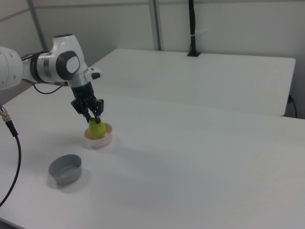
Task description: Place the pear in the bowl
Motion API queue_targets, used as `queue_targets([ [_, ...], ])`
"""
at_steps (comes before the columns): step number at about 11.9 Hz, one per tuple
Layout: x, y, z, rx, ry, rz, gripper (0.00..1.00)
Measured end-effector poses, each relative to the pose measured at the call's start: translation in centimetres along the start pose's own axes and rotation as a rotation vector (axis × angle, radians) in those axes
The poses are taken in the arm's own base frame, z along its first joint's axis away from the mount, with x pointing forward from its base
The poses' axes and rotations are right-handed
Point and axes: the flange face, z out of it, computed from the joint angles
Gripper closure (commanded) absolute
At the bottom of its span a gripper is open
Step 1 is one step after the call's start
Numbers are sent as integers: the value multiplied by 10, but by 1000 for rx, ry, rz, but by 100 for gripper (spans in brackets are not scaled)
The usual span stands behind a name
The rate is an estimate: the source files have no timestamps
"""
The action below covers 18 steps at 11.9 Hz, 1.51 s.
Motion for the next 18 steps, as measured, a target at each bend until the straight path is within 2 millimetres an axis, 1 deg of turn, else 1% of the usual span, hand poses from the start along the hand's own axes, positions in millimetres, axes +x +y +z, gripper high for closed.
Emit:
queue_targets([
  [1, 2, 0, 2, 0, 7, 0, 56],
  [3, 3, -1, 11, -1, -3, -1, 47],
  [4, 3, -2, 16, -2, -9, -2, 45],
  [6, 3, -2, 17, -2, -10, -2, 41],
  [7, 3, -2, 17, -2, -10, -2, 27],
  [8, 3, -2, 17, -2, -10, -2, 9],
  [9, 4, -2, 16, -2, -9, -2, 0],
  [10, 4, -2, 14, -1, -4, -1, 0],
  [11, 6, -1, 7, 0, 9, 1, 0],
  [12, 5, 1, -8, 2, 30, 5, 0],
  [13, 1, 7, -26, 3, 34, 13, 0],
  [14, -7, 15, -49, 2, 35, 24, 0],
  [16, -27, 37, -97, 3, 33, 57, 0],
  [18, -50, 66, -138, 7, 28, 99, 0],
])
